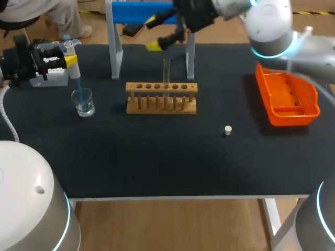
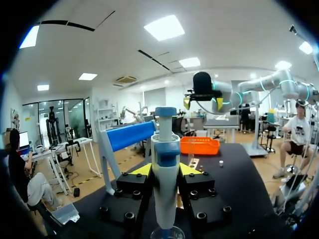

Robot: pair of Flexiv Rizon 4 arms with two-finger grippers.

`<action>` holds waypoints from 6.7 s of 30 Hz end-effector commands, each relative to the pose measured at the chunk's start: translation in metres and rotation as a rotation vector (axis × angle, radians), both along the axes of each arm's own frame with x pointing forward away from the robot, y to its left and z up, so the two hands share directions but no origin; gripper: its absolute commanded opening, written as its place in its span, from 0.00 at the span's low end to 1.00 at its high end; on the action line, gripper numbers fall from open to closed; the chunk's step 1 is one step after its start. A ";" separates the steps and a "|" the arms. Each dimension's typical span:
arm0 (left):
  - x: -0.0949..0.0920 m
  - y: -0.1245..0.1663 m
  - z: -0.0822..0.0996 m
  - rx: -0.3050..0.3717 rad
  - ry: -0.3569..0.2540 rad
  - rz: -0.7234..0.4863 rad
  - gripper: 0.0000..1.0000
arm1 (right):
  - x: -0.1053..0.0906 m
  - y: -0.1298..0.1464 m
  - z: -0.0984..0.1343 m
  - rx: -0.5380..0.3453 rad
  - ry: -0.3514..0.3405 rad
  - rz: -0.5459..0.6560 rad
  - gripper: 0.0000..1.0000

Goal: Invert the test tube, pick up the pipette, mount the tip to pipette, aspirate from beaker and dispense into the tube, eject the tip, return the pipette, and cap with the stopper.

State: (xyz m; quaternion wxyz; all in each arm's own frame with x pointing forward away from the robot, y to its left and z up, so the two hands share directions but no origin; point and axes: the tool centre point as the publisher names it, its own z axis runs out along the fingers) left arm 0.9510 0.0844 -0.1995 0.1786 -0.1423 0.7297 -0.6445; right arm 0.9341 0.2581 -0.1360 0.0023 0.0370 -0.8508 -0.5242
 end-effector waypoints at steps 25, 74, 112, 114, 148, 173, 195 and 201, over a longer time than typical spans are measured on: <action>0.000 0.000 0.001 0.001 0.001 0.000 0.00 | -0.001 -0.103 -0.074 -0.063 -0.066 0.078 1.00; 0.000 0.000 0.001 0.001 0.001 0.000 0.00 | 0.041 -0.049 -0.155 -0.116 -0.112 0.084 1.00; 0.000 0.000 0.001 0.001 0.001 0.000 0.00 | 0.056 -0.017 -0.170 -0.118 -0.108 0.055 1.00; 0.000 0.000 0.001 0.001 0.001 0.000 0.00 | 0.056 -0.017 -0.170 -0.120 -0.111 0.054 1.00; 0.000 0.000 0.001 0.001 0.001 0.000 0.00 | 0.056 -0.017 -0.170 -0.120 -0.111 0.054 1.00; -0.011 -0.017 0.052 0.094 -0.039 0.024 0.00 | 0.056 -0.017 -0.170 -0.120 -0.111 0.054 1.00; -0.016 -0.091 0.166 0.171 -0.061 -0.052 0.00 | 0.056 -0.017 -0.170 -0.120 -0.111 0.054 1.00; -0.016 -0.139 0.196 0.151 -0.065 -0.120 0.00 | 0.056 -0.017 -0.170 -0.120 -0.111 0.054 1.00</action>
